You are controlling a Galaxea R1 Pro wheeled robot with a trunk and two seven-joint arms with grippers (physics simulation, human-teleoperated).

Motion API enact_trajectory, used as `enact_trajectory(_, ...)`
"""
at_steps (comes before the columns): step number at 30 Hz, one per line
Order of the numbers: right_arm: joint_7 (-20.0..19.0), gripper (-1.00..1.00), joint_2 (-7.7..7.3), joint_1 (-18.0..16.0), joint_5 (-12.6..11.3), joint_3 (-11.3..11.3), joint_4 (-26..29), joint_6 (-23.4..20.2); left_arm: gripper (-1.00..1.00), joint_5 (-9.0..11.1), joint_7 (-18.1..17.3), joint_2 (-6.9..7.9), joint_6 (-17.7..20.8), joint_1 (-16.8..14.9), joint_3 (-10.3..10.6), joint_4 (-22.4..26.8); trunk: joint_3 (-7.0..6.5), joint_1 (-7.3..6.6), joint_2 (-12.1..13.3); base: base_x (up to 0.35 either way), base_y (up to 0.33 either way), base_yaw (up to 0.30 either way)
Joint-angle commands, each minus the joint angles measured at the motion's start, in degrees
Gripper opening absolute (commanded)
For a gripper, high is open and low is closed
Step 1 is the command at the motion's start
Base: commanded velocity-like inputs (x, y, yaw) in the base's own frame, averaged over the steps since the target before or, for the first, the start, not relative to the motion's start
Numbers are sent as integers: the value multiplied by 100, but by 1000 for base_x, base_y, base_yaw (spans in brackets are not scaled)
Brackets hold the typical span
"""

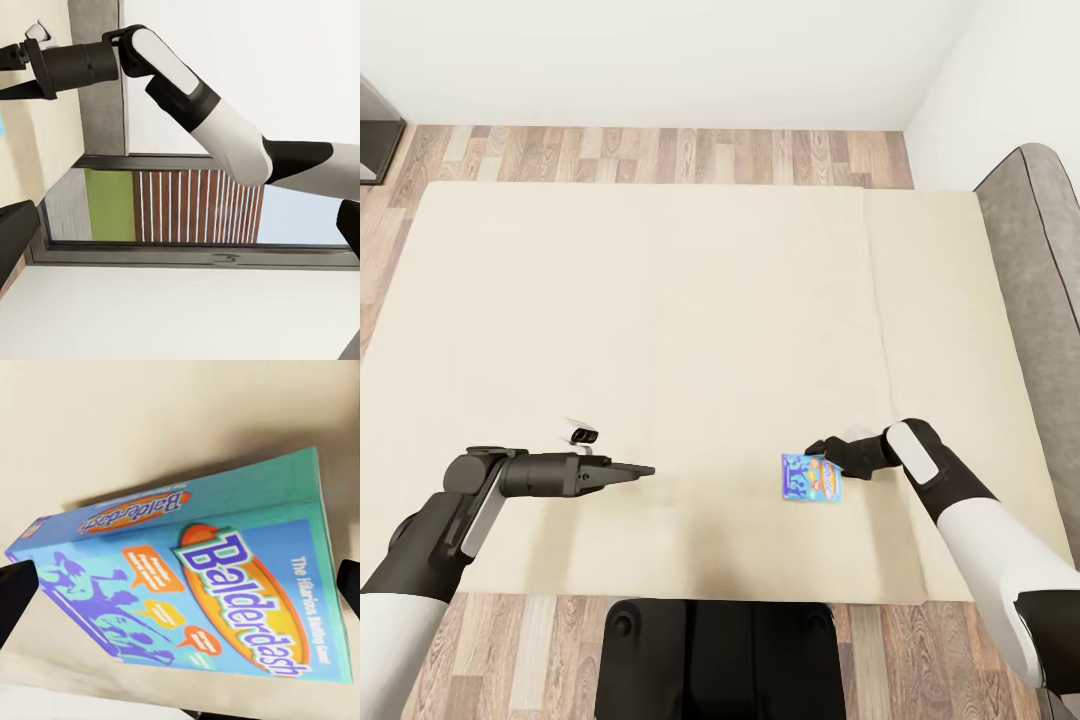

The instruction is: Put all the toys in the child's room - the three board games (two on the bed and one on the table), the two jigsaw puzzles on the table, and the tennis ball on the table - inside the toy box on the table in the child's room.

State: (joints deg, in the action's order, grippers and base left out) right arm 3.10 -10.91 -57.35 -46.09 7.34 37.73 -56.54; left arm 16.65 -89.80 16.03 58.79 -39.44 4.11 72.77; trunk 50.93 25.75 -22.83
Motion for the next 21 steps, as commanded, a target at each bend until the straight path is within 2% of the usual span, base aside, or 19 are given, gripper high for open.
enact_trajectory(1, 26, 100, -7, 0, -39, 34, 6, -7, 100, 5, -20, 5, 61, -3, 11, 0, 6, 3, -9, 0, 0, 0)
enact_trajectory(21, 15, 100, -4, 13, -28, 79, 12, 2, 100, 5, -20, 5, 62, -3, 11, 0, 6, 3, -9, -12, 0, 0)
